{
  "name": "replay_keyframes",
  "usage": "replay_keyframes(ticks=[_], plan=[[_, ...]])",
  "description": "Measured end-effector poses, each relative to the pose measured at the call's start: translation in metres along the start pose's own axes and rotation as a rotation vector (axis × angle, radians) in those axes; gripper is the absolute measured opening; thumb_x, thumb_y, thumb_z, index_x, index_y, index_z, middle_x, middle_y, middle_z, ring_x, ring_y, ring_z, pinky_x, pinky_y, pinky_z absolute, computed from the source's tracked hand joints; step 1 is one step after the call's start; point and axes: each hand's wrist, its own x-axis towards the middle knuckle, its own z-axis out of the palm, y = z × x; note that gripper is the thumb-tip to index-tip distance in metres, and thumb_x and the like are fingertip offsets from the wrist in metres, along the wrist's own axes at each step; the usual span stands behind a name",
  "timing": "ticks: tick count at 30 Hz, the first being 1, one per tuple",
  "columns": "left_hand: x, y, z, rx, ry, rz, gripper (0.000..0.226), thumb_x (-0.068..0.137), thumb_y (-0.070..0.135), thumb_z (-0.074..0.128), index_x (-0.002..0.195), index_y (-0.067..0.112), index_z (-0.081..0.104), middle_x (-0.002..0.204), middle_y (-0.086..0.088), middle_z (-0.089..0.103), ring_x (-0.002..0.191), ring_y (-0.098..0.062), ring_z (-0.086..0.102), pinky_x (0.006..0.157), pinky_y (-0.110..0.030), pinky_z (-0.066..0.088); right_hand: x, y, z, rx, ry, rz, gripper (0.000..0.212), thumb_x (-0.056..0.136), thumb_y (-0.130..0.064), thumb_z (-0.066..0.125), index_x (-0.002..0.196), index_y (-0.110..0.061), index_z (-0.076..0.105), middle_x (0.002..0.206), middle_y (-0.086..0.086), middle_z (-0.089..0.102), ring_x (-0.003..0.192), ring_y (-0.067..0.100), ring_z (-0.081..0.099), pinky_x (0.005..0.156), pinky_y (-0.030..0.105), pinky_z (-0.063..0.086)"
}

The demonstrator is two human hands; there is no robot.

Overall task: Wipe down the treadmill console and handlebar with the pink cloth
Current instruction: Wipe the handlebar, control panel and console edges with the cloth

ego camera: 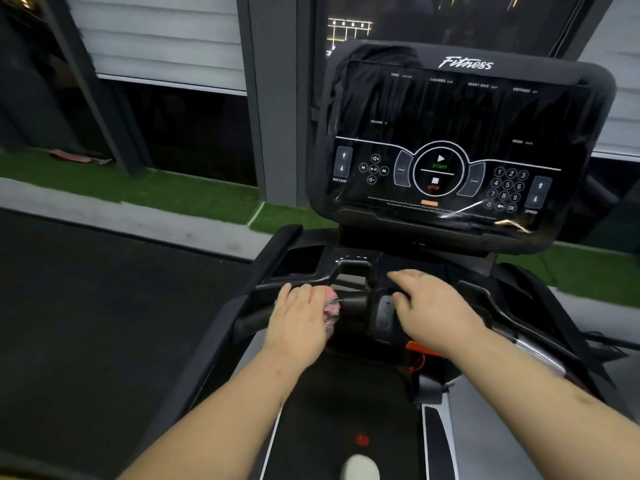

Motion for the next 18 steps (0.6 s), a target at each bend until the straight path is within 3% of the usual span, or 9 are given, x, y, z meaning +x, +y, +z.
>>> replay_keyframes(ticks=[3, 7, 10, 13, 18], plan=[[-0.016, -0.041, 0.005, 0.002, -0.022, -0.100, 0.055, 0.089, 0.029, 0.062, 0.141, 0.030, 0.044, 0.127, 0.005, 0.057, 0.123, -0.018, 0.052, 0.121, -0.038, 0.021, 0.008, -0.021, 0.018, -0.058, -0.088, -0.042, 0.052, 0.101, -0.037, 0.043, 0.152, -0.027, 0.043, 0.154, -0.003, 0.048, 0.140, 0.019, 0.044, 0.118, 0.041, 0.035], [-0.027, -0.061, 0.013, -0.033, -0.036, -0.145, 0.054, 0.088, 0.022, 0.061, 0.139, 0.028, 0.044, 0.123, 0.005, 0.056, 0.116, -0.020, 0.052, 0.112, -0.036, 0.033, 0.016, -0.033, 0.026, -0.183, -0.149, -0.064, 0.048, 0.100, -0.038, 0.043, 0.147, -0.031, 0.048, 0.152, -0.005, 0.048, 0.138, 0.018, 0.045, 0.117, 0.043, 0.035], [-0.023, -0.042, 0.017, -0.093, 0.016, -0.127, 0.048, 0.088, 0.024, 0.060, 0.132, 0.029, 0.043, 0.120, 0.007, 0.054, 0.116, -0.019, 0.049, 0.111, -0.036, 0.033, 0.020, -0.037, 0.022, -0.210, -0.189, -0.042, 0.043, 0.097, -0.032, 0.046, 0.139, -0.033, 0.056, 0.142, -0.007, 0.056, 0.128, 0.018, 0.051, 0.112, 0.041, 0.041], [-0.014, -0.009, 0.016, -0.159, 0.051, -0.089, 0.053, 0.087, 0.020, 0.059, 0.134, 0.031, 0.038, 0.129, 0.006, 0.050, 0.127, -0.017, 0.042, 0.121, -0.040, 0.023, 0.023, -0.042, 0.018, -0.167, -0.205, -0.002, 0.040, 0.091, -0.026, 0.051, 0.129, -0.032, 0.060, 0.128, -0.006, 0.062, 0.116, 0.018, 0.056, 0.106, 0.040, 0.045], [0.003, 0.040, 0.013, -0.186, 0.051, -0.015, 0.054, 0.084, 0.020, 0.059, 0.133, 0.031, 0.040, 0.129, 0.004, 0.046, 0.127, -0.021, 0.042, 0.122, -0.046, 0.022, 0.020, -0.048, 0.015, -0.139, -0.178, 0.034, 0.055, 0.091, -0.024, 0.055, 0.145, -0.029, 0.046, 0.136, -0.002, 0.060, 0.123, 0.022, 0.055, 0.107, 0.042, 0.045]])
